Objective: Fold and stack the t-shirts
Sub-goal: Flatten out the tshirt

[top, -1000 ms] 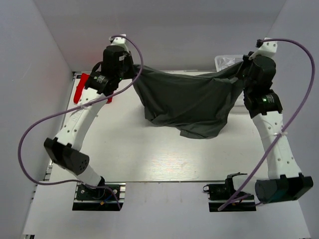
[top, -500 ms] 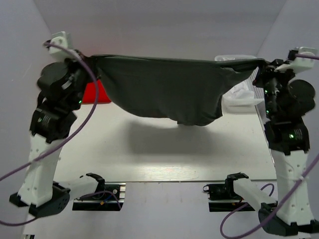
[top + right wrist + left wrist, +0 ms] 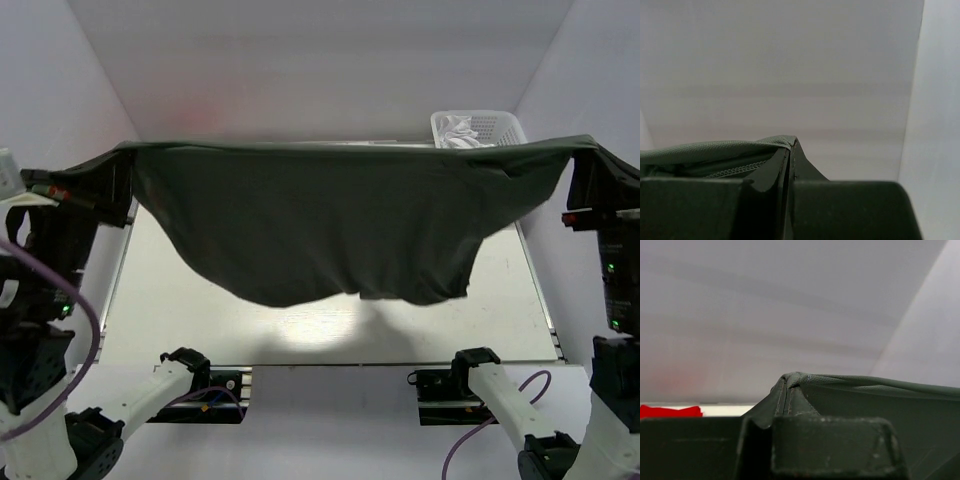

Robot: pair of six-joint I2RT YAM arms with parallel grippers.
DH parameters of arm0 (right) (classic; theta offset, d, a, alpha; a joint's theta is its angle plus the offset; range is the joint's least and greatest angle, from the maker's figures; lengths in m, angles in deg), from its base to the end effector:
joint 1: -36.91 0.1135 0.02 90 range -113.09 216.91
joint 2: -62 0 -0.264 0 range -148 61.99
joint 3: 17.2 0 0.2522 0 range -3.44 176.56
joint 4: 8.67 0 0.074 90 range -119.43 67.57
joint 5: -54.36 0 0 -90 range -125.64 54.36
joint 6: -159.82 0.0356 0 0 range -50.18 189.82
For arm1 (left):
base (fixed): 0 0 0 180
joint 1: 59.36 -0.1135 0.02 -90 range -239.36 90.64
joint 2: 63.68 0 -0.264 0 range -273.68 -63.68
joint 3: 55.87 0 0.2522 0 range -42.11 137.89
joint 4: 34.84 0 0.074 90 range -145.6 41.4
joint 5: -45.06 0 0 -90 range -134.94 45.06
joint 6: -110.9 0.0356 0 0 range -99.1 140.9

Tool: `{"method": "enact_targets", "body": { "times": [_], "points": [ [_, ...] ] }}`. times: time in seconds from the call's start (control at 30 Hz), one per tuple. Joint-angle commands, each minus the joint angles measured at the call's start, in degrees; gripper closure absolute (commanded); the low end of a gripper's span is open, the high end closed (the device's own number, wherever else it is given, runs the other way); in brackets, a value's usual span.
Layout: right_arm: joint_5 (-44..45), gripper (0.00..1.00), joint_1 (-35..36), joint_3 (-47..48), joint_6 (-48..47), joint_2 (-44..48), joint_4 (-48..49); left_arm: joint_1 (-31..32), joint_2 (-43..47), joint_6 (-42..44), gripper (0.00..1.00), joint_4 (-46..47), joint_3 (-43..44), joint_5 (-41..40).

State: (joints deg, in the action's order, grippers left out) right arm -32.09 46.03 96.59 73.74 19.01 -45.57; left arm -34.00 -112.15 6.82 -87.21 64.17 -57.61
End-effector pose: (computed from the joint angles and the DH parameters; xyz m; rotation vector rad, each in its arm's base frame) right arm 0.0011 -0.0021 0.5928 0.0125 0.9818 0.1787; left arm 0.0281 -0.0047 0.5862 -0.0710 1.2553 -0.4600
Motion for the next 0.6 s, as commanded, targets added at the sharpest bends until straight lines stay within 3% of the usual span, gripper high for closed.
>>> {"method": "enact_targets", "body": {
  "times": [0.0, 0.3, 0.57],
  "points": [
    [0.23, 1.0, -0.42, 1.58, 0.56, 1.84, -1.12, -0.32, 1.97, -0.67, 1.0, -0.85, 0.86, 1.94],
    [-1.0, 1.0, -0.34, -4.57, 4.33, 8.34, -0.07, -0.84, 7.33, -4.28, 1.0, 0.82, -6.87, 6.16],
    [1.19, 1.0, -0.25, -24.15, 9.08, 9.33, 6.26, -0.84, 6.81, -8.06, 1.0, 3.71, -19.96, 6.07]
  ]
}}
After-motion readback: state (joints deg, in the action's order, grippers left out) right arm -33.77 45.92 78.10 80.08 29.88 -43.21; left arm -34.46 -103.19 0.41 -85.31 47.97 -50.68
